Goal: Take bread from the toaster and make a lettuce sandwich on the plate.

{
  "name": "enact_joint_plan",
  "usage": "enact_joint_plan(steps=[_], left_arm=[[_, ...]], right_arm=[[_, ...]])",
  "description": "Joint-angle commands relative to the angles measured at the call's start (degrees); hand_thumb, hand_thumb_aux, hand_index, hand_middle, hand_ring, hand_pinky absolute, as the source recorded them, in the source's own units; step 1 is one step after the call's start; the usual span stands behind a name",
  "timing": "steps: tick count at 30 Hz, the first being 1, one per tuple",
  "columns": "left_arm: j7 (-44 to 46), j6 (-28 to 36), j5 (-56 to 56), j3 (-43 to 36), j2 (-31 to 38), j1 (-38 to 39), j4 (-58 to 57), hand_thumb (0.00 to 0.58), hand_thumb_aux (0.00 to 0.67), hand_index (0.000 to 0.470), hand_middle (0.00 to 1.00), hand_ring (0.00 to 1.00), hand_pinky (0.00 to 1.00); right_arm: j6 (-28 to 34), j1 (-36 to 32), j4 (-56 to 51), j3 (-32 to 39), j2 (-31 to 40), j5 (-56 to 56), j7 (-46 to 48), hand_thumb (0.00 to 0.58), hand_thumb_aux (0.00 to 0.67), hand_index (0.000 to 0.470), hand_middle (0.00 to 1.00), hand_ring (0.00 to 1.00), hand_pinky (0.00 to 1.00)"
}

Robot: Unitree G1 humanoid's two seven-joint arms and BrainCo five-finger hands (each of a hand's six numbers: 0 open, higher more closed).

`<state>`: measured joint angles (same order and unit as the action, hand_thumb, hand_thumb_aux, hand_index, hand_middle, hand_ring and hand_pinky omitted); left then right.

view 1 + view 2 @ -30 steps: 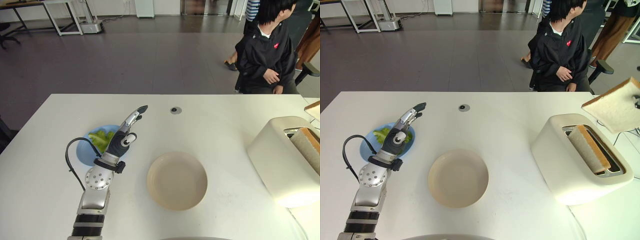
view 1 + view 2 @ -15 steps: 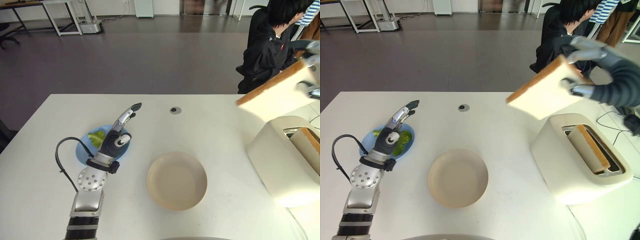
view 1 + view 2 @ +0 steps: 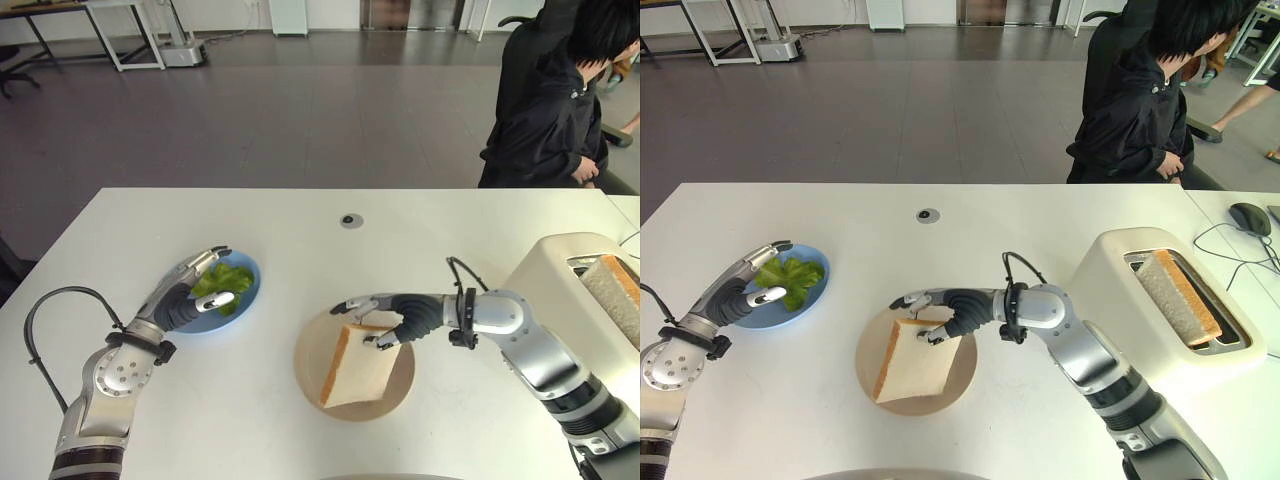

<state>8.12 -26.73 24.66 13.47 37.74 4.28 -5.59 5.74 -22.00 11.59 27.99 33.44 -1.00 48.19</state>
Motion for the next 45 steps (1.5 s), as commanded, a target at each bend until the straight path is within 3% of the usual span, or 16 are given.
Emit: enact_joint_plan(steps=[1,2,3,4,15,17,18,20,21,26,29,34,37,39,40,45], left_arm=[[-5.3,1.7,8.1,-1.7,1.9,-0.9,-0.4,0.0,0.0,0.0,0.0,0.0,0.0],[-6.8,2.4,10.4,-2.2,2.3,-1.2,-0.7,0.0,0.0,0.0,0.0,0.0,0.0],[-8.3,3.2,12.6,-2.7,2.9,-1.4,-1.2,0.0,0.0,0.0,0.0,0.0,0.0],[-9.7,4.0,14.6,-3.1,3.5,-1.5,-1.6,0.0,0.0,0.0,0.0,0.0,0.0],[-19.0,18.9,40.3,-13.7,8.9,-4.1,-4.5,0.005,0.003,0.002,0.0,0.0,0.0],[-19.3,20.5,41.5,-15.9,8.7,-5.2,-6.7,0.066,0.039,0.028,0.0,0.0,0.0],[-18.9,20.7,41.1,-16.9,8.2,-6.2,-8.2,0.152,0.095,0.066,0.0,0.0,0.0],[-18.2,20.8,39.4,-18.6,7.3,-7.8,-11.1,0.168,0.105,0.074,0.0,0.0,0.0],[-18.6,20.3,38.3,-19.2,6.8,-8.6,-13.0,0.209,0.134,0.094,0.0,0.0,0.0],[-23.0,18.0,34.2,-21.7,5.4,-13.5,-22.2,0.234,0.152,0.107,0.0,0.0,0.0],[-24.7,16.7,32.8,-23.5,5.1,-16.2,-27.3,0.297,0.202,0.142,0.0,0.0,0.0],[-26.7,13.5,29.7,-26.4,4.7,-19.4,-34.2,0.223,0.145,0.101,0.0,0.0,0.0],[-27.1,11.9,27.9,-27.6,4.9,-20.2,-36.5,0.47,0.378,0.265,0.0,0.0,0.0],[-27.1,10.6,26.2,-28.1,4.9,-20.4,-37.3,0.566,0.565,0.396,0.0,0.0,0.0],[-26.8,9.5,25.0,-28.1,4.8,-20.3,-37.6,0.58,0.67,0.47,0.0,0.0,0.0],[-25.5,6.5,20.2,-27.9,5.3,-19.9,-37.5,0.58,0.67,0.47,0.0,0.0,0.0]], right_arm=[[-0.4,-4.0,-5.9,1.8,-3.2,4.1,0.3,0.58,0.67,0.47,0.0,0.0,0.0],[-1.2,-4.5,-6.8,2.0,-3.8,5.5,-0.2,0.58,0.67,0.47,0.0,0.0,0.0],[-2.0,-4.7,-7.4,2.2,-4.2,6.6,-0.7,0.568,0.573,0.402,0.0,0.0,0.0],[-2.6,-4.8,-7.6,2.2,-4.5,7.6,-1.0,0.0,0.0,0.0,0.0,0.0,0.0],[-5.7,-3.4,-2.7,-1.8,-5.4,9.9,-2.8,0.0,0.0,0.0,0.0,0.0,0.0],[-5.8,-2.5,-1.7,-2.8,-5.1,9.5,-2.9,0.0,0.0,0.0,0.0,0.0,0.0],[-5.7,-1.7,-1.1,-3.5,-5.1,9.2,-3.1,0.0,0.0,0.0,0.0,0.0,0.0],[-5.6,-0.1,0.1,-4.5,-5.2,8.5,-3.5,0.0,0.0,0.0,0.0,0.0,0.0],[-5.7,0.7,0.5,-5.0,-5.2,8.2,-3.7,0.0,0.0,0.0,0.0,0.0,0.0],[-5.8,4.8,1.7,-6.5,-5.7,6.9,-4.7,0.0,0.0,0.0,0.0,0.0,0.0],[-6.2,7.0,1.6,-7.0,-5.9,6.6,-5.3,0.0,0.0,0.0,0.0,0.0,0.0],[-6.2,8.5,1.9,-8.5,-5.7,6.0,-5.7,0.0,0.0,0.0,0.0,0.0,0.0],[-6.1,8.6,2.0,-8.9,-5.8,5.9,-5.7,0.0,0.0,0.0,0.0,0.0,0.0],[-6.2,8.6,1.9,-8.9,-5.9,5.9,-5.7,0.0,0.0,0.0,0.0,0.0,0.0],[-6.3,8.6,1.8,-8.9,-5.9,5.9,-5.8,0.0,0.0,0.0,0.0,0.0,0.0],[-6.5,8.7,1.7,-9.0,-6.1,6.0,-6.0,0.0,0.0,0.0,0.0,0.0,0.0]])
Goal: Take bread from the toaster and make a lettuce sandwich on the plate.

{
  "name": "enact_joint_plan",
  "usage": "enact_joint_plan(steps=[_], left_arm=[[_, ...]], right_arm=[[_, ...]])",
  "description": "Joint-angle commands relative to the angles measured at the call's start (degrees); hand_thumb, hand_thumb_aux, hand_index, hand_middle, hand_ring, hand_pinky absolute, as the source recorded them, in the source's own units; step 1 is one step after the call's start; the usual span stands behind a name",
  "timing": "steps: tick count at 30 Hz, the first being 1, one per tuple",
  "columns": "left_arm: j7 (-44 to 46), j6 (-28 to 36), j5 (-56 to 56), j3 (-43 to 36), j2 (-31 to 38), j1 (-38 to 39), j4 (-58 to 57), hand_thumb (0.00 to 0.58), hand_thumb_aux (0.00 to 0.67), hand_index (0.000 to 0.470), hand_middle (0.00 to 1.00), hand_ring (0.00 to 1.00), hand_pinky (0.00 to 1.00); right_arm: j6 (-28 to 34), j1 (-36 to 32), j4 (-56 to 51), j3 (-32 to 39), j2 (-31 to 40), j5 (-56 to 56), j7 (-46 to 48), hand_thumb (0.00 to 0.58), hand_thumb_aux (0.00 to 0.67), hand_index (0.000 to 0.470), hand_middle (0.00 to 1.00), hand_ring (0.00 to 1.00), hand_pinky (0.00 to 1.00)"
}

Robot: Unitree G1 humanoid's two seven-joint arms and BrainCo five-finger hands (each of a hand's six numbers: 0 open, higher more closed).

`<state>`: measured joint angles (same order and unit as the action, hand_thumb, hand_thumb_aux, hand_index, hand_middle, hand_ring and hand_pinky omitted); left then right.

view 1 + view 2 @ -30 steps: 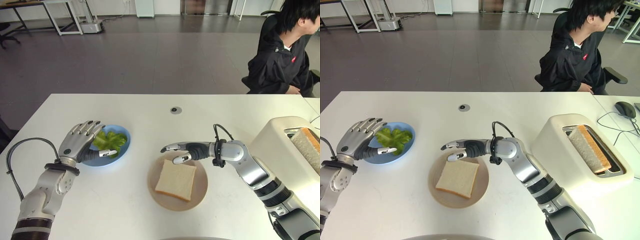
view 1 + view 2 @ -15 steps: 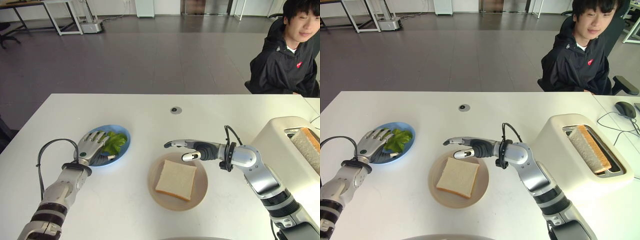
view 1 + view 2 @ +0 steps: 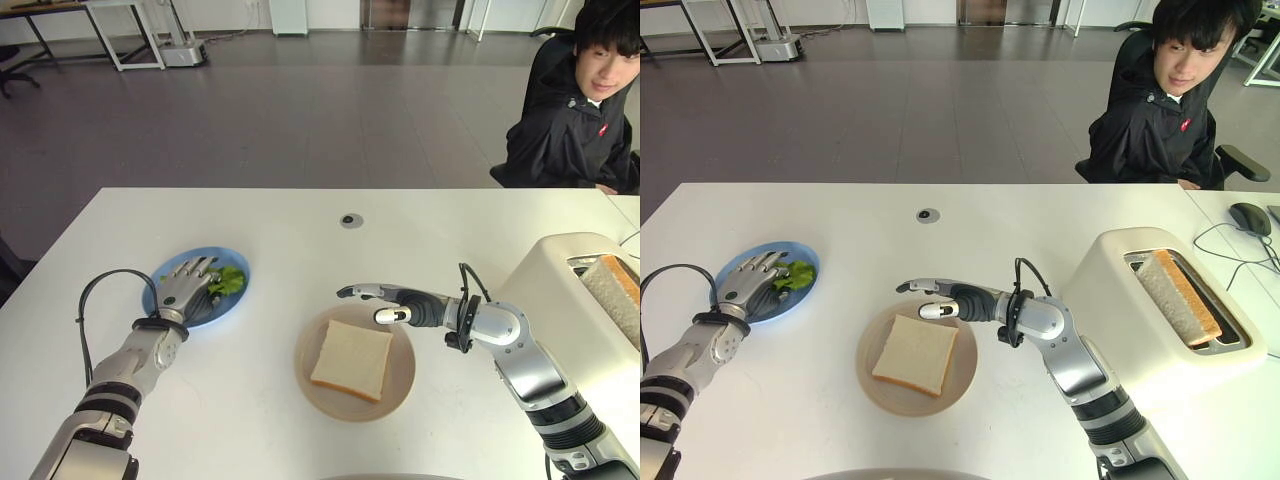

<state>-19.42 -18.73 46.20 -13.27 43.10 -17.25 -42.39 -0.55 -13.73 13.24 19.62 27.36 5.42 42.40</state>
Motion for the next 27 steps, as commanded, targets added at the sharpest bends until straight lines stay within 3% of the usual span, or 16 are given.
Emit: enact_joint_plan(steps=[1,10,14,17,22,27], left_arm=[[2.0,-1.7,-2.0,-1.0,0.3,1.8,-0.4,0.58,0.67,0.47,0.0,0.0,0.0],[-5.1,0.7,-3.2,3.5,3.9,4.1,7.1,0.58,0.67,0.47,0.0,0.0,0.0],[-4.6,3.7,-4.6,12.3,6.1,12.4,30.0,0.58,0.67,0.47,0.0,0.0,0.0],[-1.2,5.3,-5.2,14.4,3.4,15.8,44.1,0.58,0.67,0.47,0.0,0.0,0.0],[5.5,4.4,-7.4,9.7,-3.7,17.4,56.4,0.58,0.67,0.47,0.0,0.0,0.0],[10.6,1.2,-6.0,-0.5,-12.3,17.6,62.2,0.58,0.67,0.47,0.0,0.0,0.0]], right_arm=[[-0.3,0.4,0.0,-0.7,-0.1,-0.4,-0.3,0.0,0.0,0.0,0.0,0.0,0.0],[-1.9,0.4,-1.3,-1.2,-0.7,-0.1,-2.2,0.0,0.0,0.0,0.0,0.0,0.0],[-4.1,0.5,-2.6,-5.4,-1.0,-0.9,-5.9,0.0,0.0,0.0,0.0,0.0,0.0],[-5.8,1.1,-3.4,-9.5,-0.2,-2.2,-7.7,0.0,0.0,0.0,0.0,0.0,0.0],[-7.7,1.3,-4.4,-14.1,1.7,-4.1,-7.7,0.0,0.0,0.0,0.0,0.0,0.0],[-8.9,0.7,-5.6,-14.3,1.6,-4.1,-7.7,0.0,0.0,0.0,0.0,0.0,0.0]])
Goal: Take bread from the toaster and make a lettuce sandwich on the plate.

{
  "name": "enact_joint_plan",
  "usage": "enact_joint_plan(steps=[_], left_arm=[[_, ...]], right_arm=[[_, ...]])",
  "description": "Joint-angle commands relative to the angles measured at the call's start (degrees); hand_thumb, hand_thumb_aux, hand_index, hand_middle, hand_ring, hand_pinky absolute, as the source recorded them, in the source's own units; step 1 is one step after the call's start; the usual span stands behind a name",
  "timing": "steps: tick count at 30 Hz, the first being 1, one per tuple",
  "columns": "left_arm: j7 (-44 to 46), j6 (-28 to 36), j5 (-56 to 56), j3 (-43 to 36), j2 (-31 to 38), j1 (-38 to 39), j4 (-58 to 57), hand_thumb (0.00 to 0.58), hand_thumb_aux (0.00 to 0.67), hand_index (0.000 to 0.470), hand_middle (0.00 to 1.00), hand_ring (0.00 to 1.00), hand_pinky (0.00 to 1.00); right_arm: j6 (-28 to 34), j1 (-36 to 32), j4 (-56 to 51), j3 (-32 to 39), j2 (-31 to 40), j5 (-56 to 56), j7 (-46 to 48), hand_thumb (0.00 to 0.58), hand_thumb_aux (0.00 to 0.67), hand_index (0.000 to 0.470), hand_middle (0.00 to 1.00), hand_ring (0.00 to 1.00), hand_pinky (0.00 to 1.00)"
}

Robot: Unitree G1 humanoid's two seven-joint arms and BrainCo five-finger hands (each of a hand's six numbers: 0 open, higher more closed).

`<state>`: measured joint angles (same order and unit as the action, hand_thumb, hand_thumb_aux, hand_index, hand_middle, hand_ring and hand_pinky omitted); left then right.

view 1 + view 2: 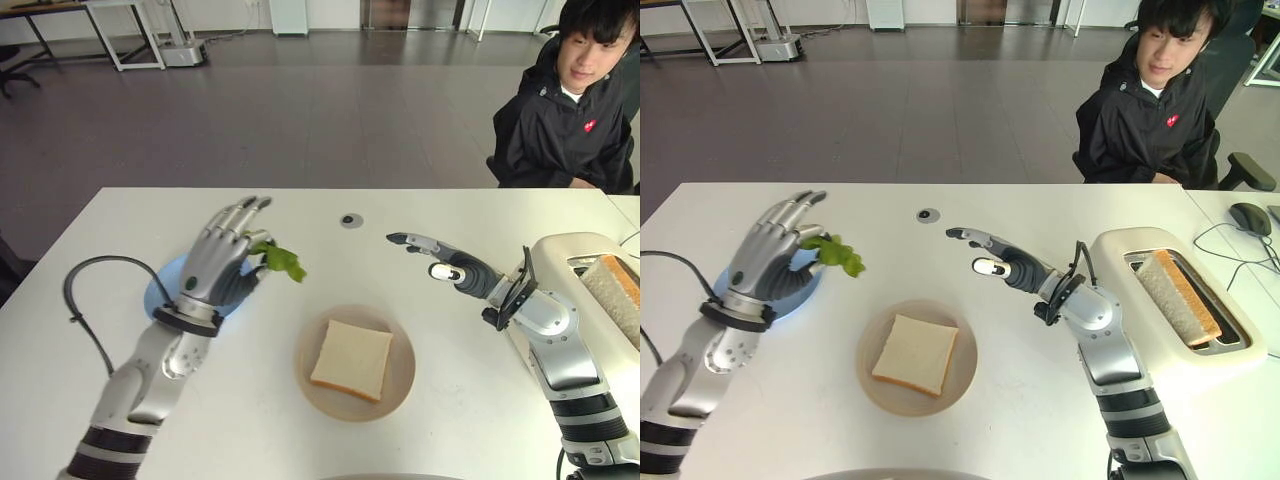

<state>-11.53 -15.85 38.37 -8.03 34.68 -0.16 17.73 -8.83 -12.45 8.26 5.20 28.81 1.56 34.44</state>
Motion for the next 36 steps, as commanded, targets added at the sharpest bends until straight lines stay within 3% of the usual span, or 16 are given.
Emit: enact_joint_plan(steps=[1,9,23,24,25,26,28,29,31,35,36], left_arm=[[3.8,-2.4,2.2,-7.8,-4.9,1.1,1.1,0.58,0.67,0.47,0.0,0.0,0.0],[7.2,-6.7,2.0,-14.9,-8.2,7.0,-6.3,0.58,0.67,0.47,0.0,0.0,0.0],[9.5,-7.8,3.5,-8.8,-5.1,10.4,-2.0,0.58,0.67,0.47,0.0,0.0,0.0],[9.6,-7.8,3.5,-8.5,-5.1,10.5,-1.9,0.569,0.578,0.405,0.0,0.0,0.0],[9.7,-7.9,3.6,-8.3,-5.1,10.7,-1.7,0.508,0.434,0.304,0.0,0.0,0.0],[9.7,-8.0,4.1,-8.3,-5.2,10.9,-1.6,0.387,0.284,0.199,0.0,0.0,0.0],[9.8,-8.4,4.5,-8.4,-5.1,11.0,-1.3,0.075,0.045,0.031,0.0,0.0,0.0],[10.2,-8.3,4.8,-8.5,-4.9,11.2,-1.1,0.112,0.068,0.048,0.0,0.0,0.0],[10.6,-8.2,5.4,-8.4,-4.6,11.6,-1.4,0.0,0.0,0.0,0.0,0.0,0.0],[11.0,-8.3,5.2,-6.8,-3.6,12.8,-0.7,0.0,0.0,0.0,0.0,0.0,0.0],[11.2,-8.4,5.1,-6.3,-3.3,12.9,-0.4,0.045,0.026,0.018,0.0,0.0,0.0]], right_arm=[[-0.7,-0.6,-0.6,0.3,0.1,-0.2,0.3,0.0,0.0,0.0,0.0,0.0,0.0],[-1.3,-1.0,-0.9,1.4,-0.3,0.4,0.6,0.0,0.0,0.0,0.0,0.0,0.0],[-1.9,-0.9,-0.8,2.1,0.3,0.4,1.4,0.0,0.0,0.0,0.0,0.0,0.0],[-1.9,-0.8,-0.7,2.1,0.4,0.4,1.5,0.0,0.0,0.0,0.0,0.0,0.0],[-1.9,-0.8,-0.7,2.1,0.4,0.4,1.6,0.0,0.0,0.0,0.0,0.0,0.0],[-1.9,-0.8,-0.7,2.2,0.5,0.4,1.7,0.0,0.0,0.0,0.0,0.0,0.0],[-2.0,-0.8,-0.7,2.2,0.5,0.4,1.9,0.0,0.0,0.0,0.0,0.0,0.0],[-2.0,-0.8,-0.7,2.2,0.6,0.4,2.0,0.0,0.0,0.0,0.0,0.0,0.0],[-2.2,-0.9,-0.7,2.3,0.7,0.4,2.2,0.0,0.0,0.0,0.0,0.0,0.0],[-2.3,-0.9,-0.6,2.5,0.9,0.3,2.6,0.0,0.0,0.0,0.0,0.0,0.0],[-2.4,-0.8,-0.6,2.5,1.0,0.2,2.7,0.0,0.0,0.0,0.0,0.0,0.0]])
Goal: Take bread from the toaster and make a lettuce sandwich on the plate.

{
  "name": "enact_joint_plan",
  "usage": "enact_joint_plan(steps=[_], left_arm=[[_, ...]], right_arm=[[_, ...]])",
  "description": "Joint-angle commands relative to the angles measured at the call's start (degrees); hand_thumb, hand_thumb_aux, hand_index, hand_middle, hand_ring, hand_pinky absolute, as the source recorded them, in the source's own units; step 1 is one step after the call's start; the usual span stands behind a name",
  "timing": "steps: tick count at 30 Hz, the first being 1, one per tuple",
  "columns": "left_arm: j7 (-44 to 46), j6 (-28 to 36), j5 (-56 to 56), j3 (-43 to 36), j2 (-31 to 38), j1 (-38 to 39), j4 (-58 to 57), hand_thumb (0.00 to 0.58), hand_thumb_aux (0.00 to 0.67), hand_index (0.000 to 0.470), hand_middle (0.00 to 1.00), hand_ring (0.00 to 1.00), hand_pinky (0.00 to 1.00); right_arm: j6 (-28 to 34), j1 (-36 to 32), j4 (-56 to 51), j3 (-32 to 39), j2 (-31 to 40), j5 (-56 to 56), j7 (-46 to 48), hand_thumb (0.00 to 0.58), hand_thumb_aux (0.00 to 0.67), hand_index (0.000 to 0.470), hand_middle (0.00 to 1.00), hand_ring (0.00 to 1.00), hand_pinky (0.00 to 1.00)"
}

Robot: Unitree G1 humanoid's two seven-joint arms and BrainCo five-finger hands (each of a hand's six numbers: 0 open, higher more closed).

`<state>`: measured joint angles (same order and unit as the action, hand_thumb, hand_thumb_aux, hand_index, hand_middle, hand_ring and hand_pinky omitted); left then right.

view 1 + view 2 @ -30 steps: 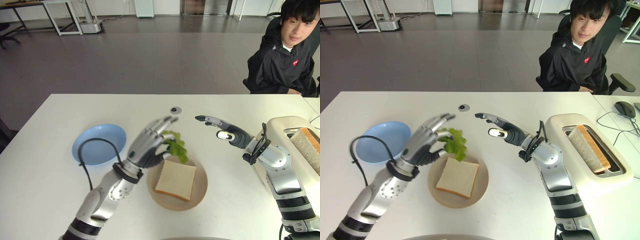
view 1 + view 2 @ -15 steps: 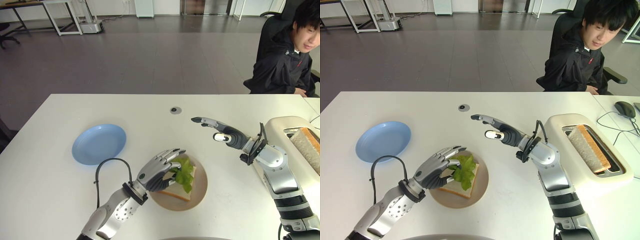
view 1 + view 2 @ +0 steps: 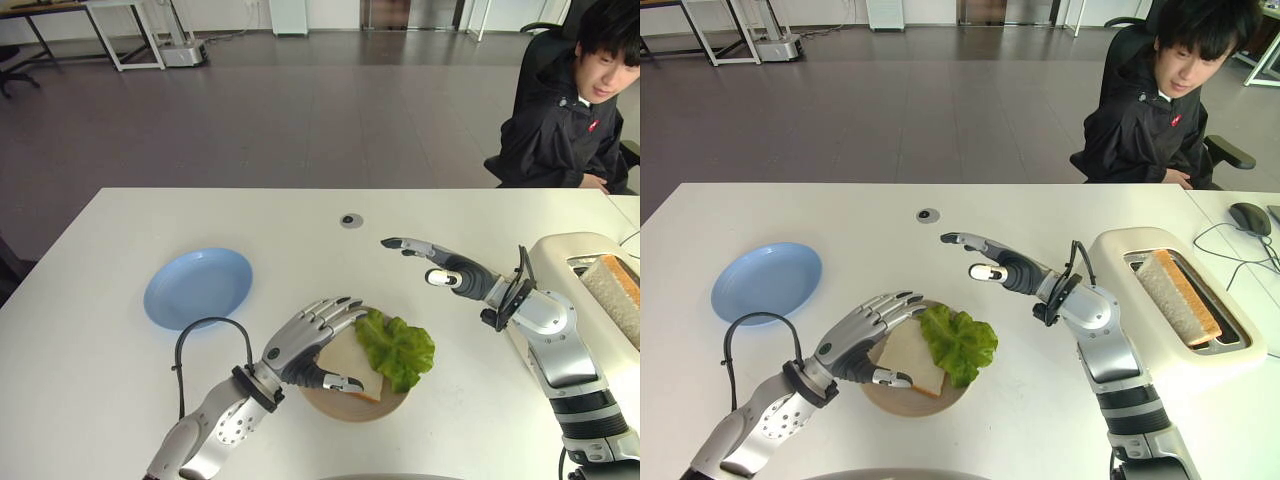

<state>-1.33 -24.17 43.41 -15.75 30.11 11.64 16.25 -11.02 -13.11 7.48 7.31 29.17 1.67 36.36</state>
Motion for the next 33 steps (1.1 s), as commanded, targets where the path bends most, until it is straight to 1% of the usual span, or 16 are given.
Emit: enact_joint_plan(steps=[1,3,5,6,8,9,10,14,15,16,22,26,28,29,31,33], left_arm=[[1.3,-0.2,-0.2,1.9,1.5,1.2,1.3,0.144,0.089,0.063,0.0,0.0,0.0],[1.7,-0.3,-0.1,2.3,1.5,1.2,1.6,0.179,0.113,0.079,0.0,0.0,0.0],[2.0,-0.1,1.7,1.3,0.9,1.0,1.8,0.198,0.126,0.088,0.0,0.0,0.0],[2.0,0.1,4.0,-0.1,0.3,0.6,1.7,0.275,0.184,0.129,0.0,0.0,0.0],[1.7,0.6,8.1,-2.9,-1.4,-0.5,0.9,0.322,0.223,0.157,0.0,0.0,0.0],[1.3,0.8,10.1,-4.3,-2.5,-1.4,0.3,0.39,0.286,0.201,0.0,0.0,0.0],[1.0,0.9,12.0,-5.8,-3.2,-2.2,-0.5,0.436,0.336,0.236,0.0,0.0,0.0],[-0.5,1.3,17.4,-8.3,-3.4,-3.0,-2.3,0.46,0.365,0.256,0.0,0.0,0.0],[-0.8,1.4,18.2,-8.7,-3.2,-3.1,-2.4,0.48,0.391,0.275,0.0,0.0,0.0],[-1.0,1.4,18.8,-9.0,-3.2,-3.1,-2.4,0.484,0.397,0.278,0.0,0.0,0.0],[-1.7,1.6,19.9,-11.4,-4.6,-3.9,-3.1,0.472,0.381,0.267,0.0,0.0,0.0],[-2.3,2.1,20.4,-12.2,-4.9,-4.7,-4.0,0.482,0.394,0.276,0.0,0.0,0.0],[-2.8,2.2,20.1,-12.1,-4.8,-4.8,-4.3,0.458,0.363,0.254,0.0,0.0,0.0],[-2.9,2.3,20.0,-12.1,-4.8,-5.0,-4.4,0.46,0.365,0.256,0.0,0.0,0.0],[-3.2,2.5,19.8,-12.2,-4.8,-5.3,-5.2,0.498,0.418,0.293,0.0,0.0,0.0],[-3.3,2.7,19.8,-12.4,-4.8,-5.6,-5.7,0.55,0.518,0.363,0.0,0.0,0.0]], right_arm=[[-0.3,-0.1,0.2,0.3,0.7,0.1,0.8,0.0,0.0,0.0,0.0,0.0,0.0],[-0.4,0.0,0.2,0.1,0.8,0.0,0.9,0.0,0.0,0.0,0.0,0.0,0.0],[-0.5,0.1,0.3,0.0,0.8,0.0,0.9,0.0,0.0,0.0,0.0,0.0,0.0],[-0.5,0.1,0.2,0.0,0.7,0.0,0.9,0.0,0.0,0.0,0.0,0.0,0.0],[-0.6,0.2,0.1,0.0,0.7,0.0,0.9,0.0,0.0,0.0,0.0,0.0,0.0],[-0.6,0.2,0.0,0.1,0.6,-0.1,0.9,0.0,0.0,0.0,0.0,0.0,0.0],[-0.5,0.5,0.4,0.0,0.6,0.0,0.8,0.0,0.0,0.0,0.0,0.0,0.0],[-0.1,0.8,1.3,-0.1,0.7,-0.3,0.8,0.0,0.0,0.0,0.0,0.0,0.0],[0.0,0.8,1.3,-0.1,0.7,-0.3,0.8,0.0,0.0,0.0,0.0,0.0,0.0],[0.0,0.8,1.4,-0.1,0.6,-0.2,0.8,0.0,0.0,0.0,0.0,0.0,0.0],[0.1,0.8,1.3,0.4,0.3,-0.1,0.7,0.0,0.0,0.0,0.0,0.0,0.0],[0.0,1.0,1.3,0.8,0.2,0.0,0.8,0.0,0.0,0.0,0.0,0.0,0.0],[0.2,1.1,1.4,0.9,0.1,0.1,0.8,0.0,0.0,0.0,0.0,0.0,0.0],[0.2,1.1,1.5,1.0,0.1,0.1,0.8,0.0,0.0,0.0,0.0,0.0,0.0],[0.3,1.2,1.7,1.1,0.2,0.0,1.0,0.0,0.0,0.0,0.0,0.0,0.0],[0.4,1.2,1.7,1.3,0.3,-0.1,1.0,0.0,0.0,0.0,0.0,0.0,0.0]])
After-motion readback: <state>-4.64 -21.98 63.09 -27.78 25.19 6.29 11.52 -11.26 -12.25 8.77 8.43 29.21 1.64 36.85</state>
